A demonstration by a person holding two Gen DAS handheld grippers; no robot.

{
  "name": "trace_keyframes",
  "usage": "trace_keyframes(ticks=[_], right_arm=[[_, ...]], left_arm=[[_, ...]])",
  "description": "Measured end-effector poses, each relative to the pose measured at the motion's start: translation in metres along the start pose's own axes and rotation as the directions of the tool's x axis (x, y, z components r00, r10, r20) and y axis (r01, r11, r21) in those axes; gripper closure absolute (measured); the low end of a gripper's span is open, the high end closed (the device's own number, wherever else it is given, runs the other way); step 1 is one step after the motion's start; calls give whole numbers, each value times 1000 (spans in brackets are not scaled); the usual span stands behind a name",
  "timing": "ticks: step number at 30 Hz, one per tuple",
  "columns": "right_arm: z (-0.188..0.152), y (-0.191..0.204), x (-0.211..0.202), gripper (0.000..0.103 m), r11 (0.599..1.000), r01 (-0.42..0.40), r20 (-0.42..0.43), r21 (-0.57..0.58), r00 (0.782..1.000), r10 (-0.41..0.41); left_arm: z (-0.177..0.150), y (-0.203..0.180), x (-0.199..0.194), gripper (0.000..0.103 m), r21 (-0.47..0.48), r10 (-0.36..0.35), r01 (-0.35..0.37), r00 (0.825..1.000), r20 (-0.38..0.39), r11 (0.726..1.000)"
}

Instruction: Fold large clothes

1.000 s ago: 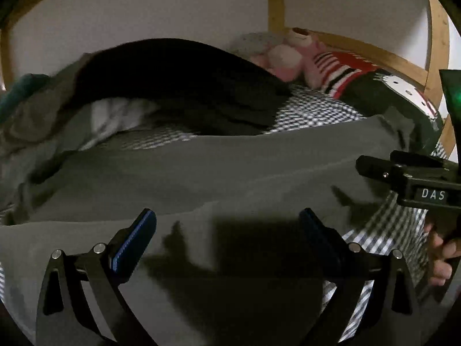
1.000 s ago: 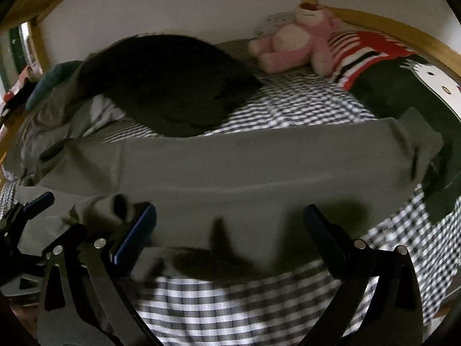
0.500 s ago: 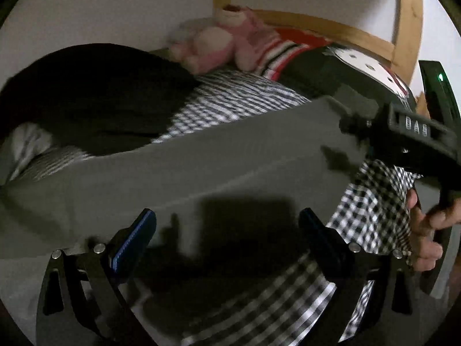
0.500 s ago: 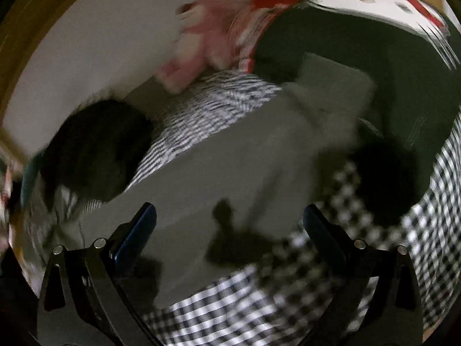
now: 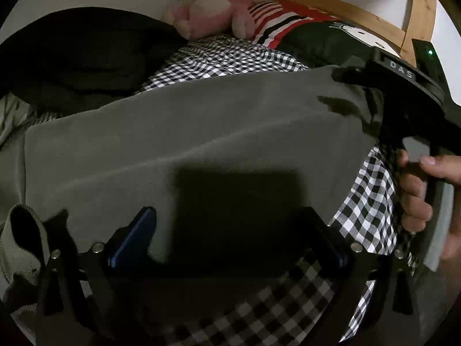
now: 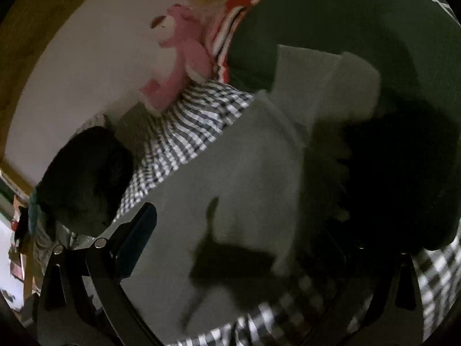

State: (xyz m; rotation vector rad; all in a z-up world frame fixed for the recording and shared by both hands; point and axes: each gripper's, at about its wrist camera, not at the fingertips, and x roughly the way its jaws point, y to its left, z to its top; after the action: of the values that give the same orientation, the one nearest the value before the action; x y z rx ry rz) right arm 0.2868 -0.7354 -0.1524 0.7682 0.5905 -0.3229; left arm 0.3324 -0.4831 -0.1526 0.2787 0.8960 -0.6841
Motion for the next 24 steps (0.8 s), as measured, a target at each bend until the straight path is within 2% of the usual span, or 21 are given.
trace_keyframes(ticks=[1,2,4,8,9,11,14,15,16,19,20,21,23,24], right_arm=[[1,1,-1,53,1000,-19,9,-2,1000,19],[2,1,2,68,999,-50,-14,6,999,50],[5,2,3,74,993,-115,-25,11,993,115],[-1,36,-6,86,980,-83,24,-180,996,89],[-5,48,-9,86,968,-68,40,-241,996,81],[-19,77,-15,89,919,-7,90,-394,995,46],[-54,125,-27,92,774,111,195,-623,981,17],[-70,144,-30,92,703,155,234,-694,972,17],[-83,157,-34,92,651,178,254,-738,967,25],[-140,200,-36,92,417,259,302,-871,952,40],[-166,213,-30,92,302,282,305,-911,952,32],[-189,220,-24,92,210,290,301,-934,953,19],[-233,227,-10,92,49,276,276,-960,961,-11],[-248,228,-4,92,-1,269,269,-963,963,-24]], left_arm=[[1,0,1,5,1,0,0,1000,-1,1000],[1,1,1,5,1,-1,1,1000,-3,1000],[3,1,0,5,2,-5,5,1000,-10,1000],[12,12,-16,5,-47,-19,18,1000,-20,999],[17,22,-27,5,-85,-21,22,1000,5,996],[26,40,-50,5,-150,-31,38,998,49,988],[43,71,-84,5,-223,4,19,995,104,975],[49,82,-96,5,-242,20,9,993,115,970],[52,90,-104,5,-256,27,6,992,124,967],[62,109,-124,5,-284,29,12,990,141,959],[64,112,-128,5,-282,30,12,989,145,959],[68,113,-133,5,-269,31,10,989,145,963],[75,108,-134,5,-213,31,-6,993,115,977],[75,103,-135,5,-176,38,-21,994,98,984]])
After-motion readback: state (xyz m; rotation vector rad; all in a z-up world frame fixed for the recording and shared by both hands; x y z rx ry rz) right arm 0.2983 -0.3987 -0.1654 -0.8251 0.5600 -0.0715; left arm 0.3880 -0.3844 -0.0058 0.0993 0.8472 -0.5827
